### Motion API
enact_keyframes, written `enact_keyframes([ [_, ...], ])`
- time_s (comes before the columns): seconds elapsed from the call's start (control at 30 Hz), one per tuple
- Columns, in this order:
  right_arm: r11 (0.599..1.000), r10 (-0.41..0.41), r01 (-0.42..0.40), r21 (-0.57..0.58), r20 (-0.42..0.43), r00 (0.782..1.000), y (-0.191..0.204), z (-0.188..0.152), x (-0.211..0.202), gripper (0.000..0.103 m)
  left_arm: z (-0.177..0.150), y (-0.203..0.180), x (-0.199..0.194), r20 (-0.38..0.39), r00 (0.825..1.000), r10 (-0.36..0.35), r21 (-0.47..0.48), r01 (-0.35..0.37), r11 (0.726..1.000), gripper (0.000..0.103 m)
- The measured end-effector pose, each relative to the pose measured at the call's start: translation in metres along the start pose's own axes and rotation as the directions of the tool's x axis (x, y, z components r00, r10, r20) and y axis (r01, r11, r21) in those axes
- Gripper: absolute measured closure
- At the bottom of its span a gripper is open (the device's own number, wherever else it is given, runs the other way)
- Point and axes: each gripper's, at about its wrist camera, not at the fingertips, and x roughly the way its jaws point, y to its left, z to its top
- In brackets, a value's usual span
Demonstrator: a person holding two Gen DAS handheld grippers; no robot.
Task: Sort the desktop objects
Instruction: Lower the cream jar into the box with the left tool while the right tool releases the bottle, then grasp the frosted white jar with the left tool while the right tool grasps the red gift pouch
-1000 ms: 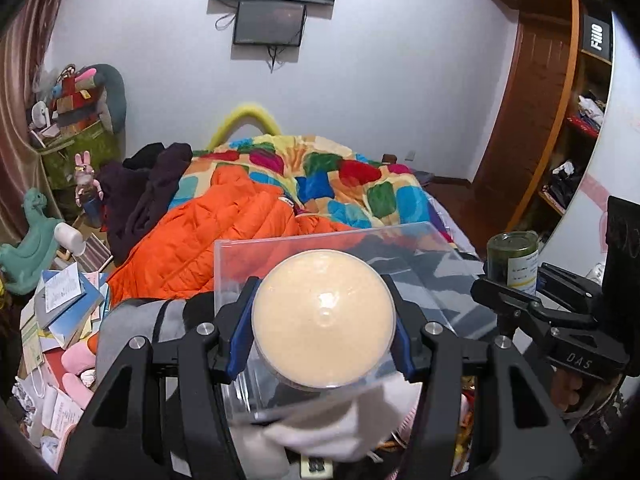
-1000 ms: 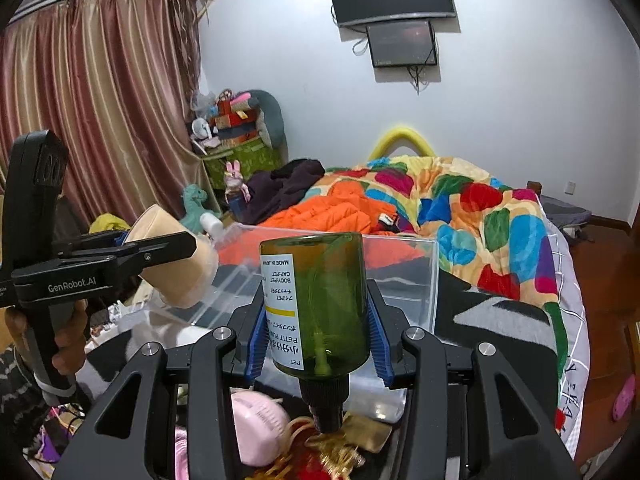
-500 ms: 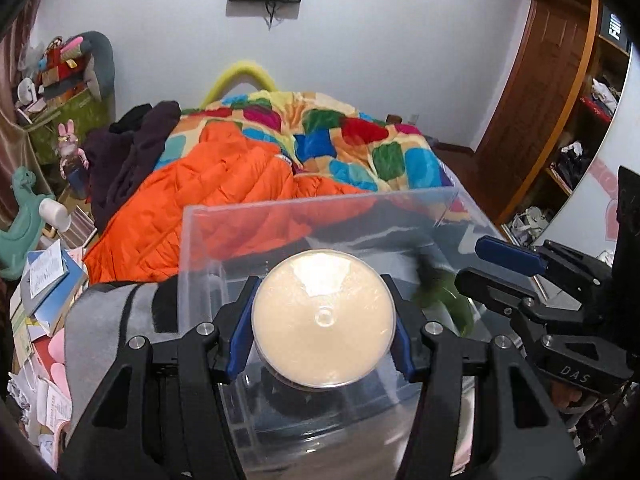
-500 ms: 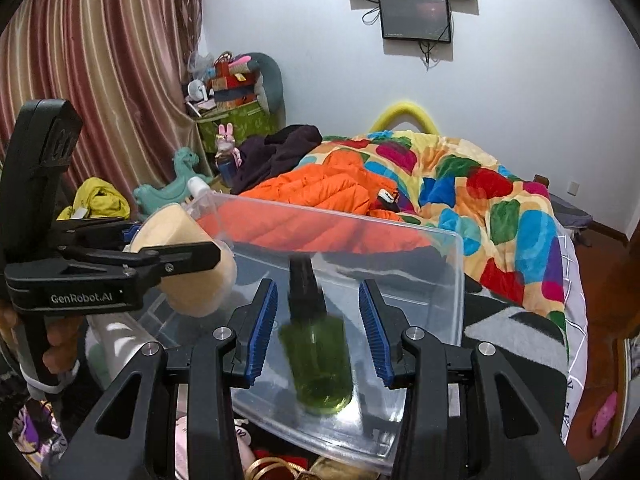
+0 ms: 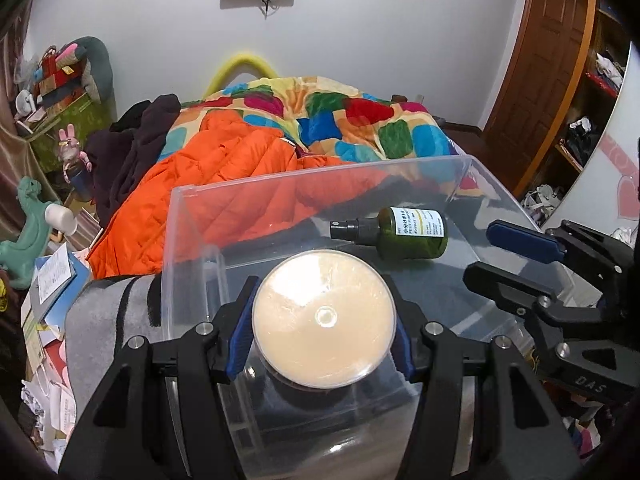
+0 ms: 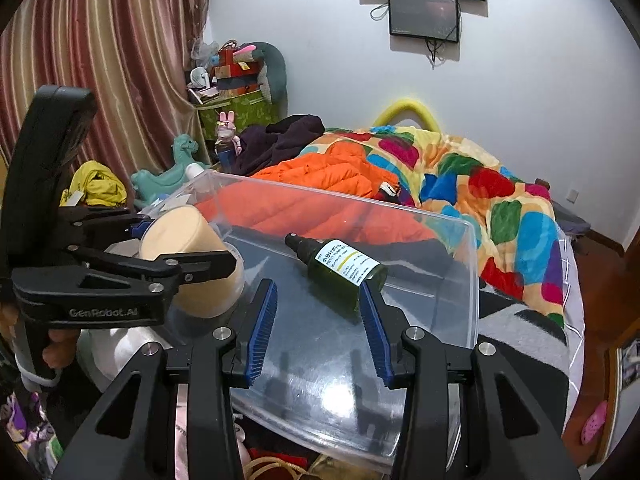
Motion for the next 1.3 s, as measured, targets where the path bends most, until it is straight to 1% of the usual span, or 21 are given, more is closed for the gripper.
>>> enact_keyframes([
  [0.1, 1.0, -0.009, 0.009, -0.001, 0.005, 1.0, 0.001, -0.001, -0.003, 0.061, 0.0, -0.002, 0.0, -0.004, 1.0, 0.01, 0.013, -0.01, 1.0, 0.046],
  [0.17, 1.0, -0.019, 0.019, 0.002, 0.018, 1.0, 0.0, -0.003, -0.008, 0.052, 0.0, -0.004, -0.005, 0.009, 1.0, 0.014, 0.014, -0.014, 1.0, 0.046],
  [0.23, 0.999, -0.037, 0.037, -0.001, 0.036, 0.999, 0.0, -0.003, -0.013, 0.046, 0.0, -0.006, -0.01, 0.02, 1.0, 0.019, 0.023, -0.019, 1.0, 0.045],
  [0.27, 0.999, -0.046, 0.047, -0.005, 0.045, 0.998, 0.001, -0.003, -0.016, 0.043, 0.0, -0.007, -0.012, 0.024, 0.999, 0.027, 0.029, -0.027, 0.999, 0.042],
  [0.33, 0.998, -0.066, 0.067, -0.015, 0.062, 0.996, 0.002, -0.004, -0.024, 0.04, -0.001, -0.008, -0.016, 0.027, 0.999, 0.04, 0.034, -0.041, 0.999, 0.041],
  [0.4, 0.997, -0.076, 0.077, -0.018, 0.071, 0.995, 0.002, -0.004, -0.029, 0.035, -0.001, -0.009, -0.021, 0.028, 0.999, 0.037, 0.029, -0.038, 0.999, 0.04],
  [0.47, 0.996, -0.091, 0.093, -0.015, 0.09, 0.992, 0.003, -0.004, -0.037, 0.025, -0.002, -0.009, -0.028, 0.042, 0.998, 0.043, 0.019, -0.043, 0.999, 0.031],
  [0.57, 0.994, -0.11, 0.112, -0.01, 0.12, 0.987, 0.005, -0.005, -0.049, 0.021, -0.002, -0.011, -0.041, 0.083, 0.994, 0.073, 0.001, -0.074, 0.997, 0.018],
  [0.63, 0.992, -0.121, 0.124, -0.017, 0.126, 0.985, 0.007, -0.005, -0.056, 0.02, -0.002, -0.016, -0.051, 0.111, 0.99, 0.09, 0.015, -0.092, 0.996, 0.014],
  [0.83, 0.991, -0.133, 0.136, -0.009, 0.146, 0.98, 0.011, -0.009, -0.072, 0.012, -0.009, -0.029, -0.077, 0.171, 0.977, 0.13, 0.071, -0.143, 0.987, 0.011],
  [0.87, 0.99, -0.136, 0.138, -0.005, 0.148, 0.98, 0.011, -0.01, -0.074, 0.009, -0.01, -0.028, -0.082, 0.181, 0.974, 0.137, 0.065, -0.151, 0.986, 0.011],
  [0.97, 0.989, -0.147, 0.147, 0.011, 0.16, 0.976, 0.008, -0.018, -0.083, 0.006, -0.017, -0.018, -0.097, 0.2, 0.968, 0.149, 0.018, -0.155, 0.988, 0.008],
  [1.07, 0.986, -0.168, 0.165, 0.03, 0.16, 0.973, 0.001, -0.03, -0.094, 0.005, -0.025, -0.006, -0.104, 0.185, 0.973, 0.138, -0.026, -0.136, 0.99, 0.007],
  [1.2, 0.981, -0.193, 0.187, 0.056, 0.137, 0.972, -0.012, -0.048, -0.101, 0.005, -0.043, 0.013, -0.103, 0.118, 0.981, 0.157, -0.084, -0.147, 0.986, 0.007],
  [1.3, 0.977, -0.206, 0.198, 0.083, 0.111, 0.972, -0.022, -0.059, -0.103, 0.005, -0.055, 0.02, -0.103, 0.085, 0.984, 0.157, -0.097, -0.148, 0.984, 0.007],
])
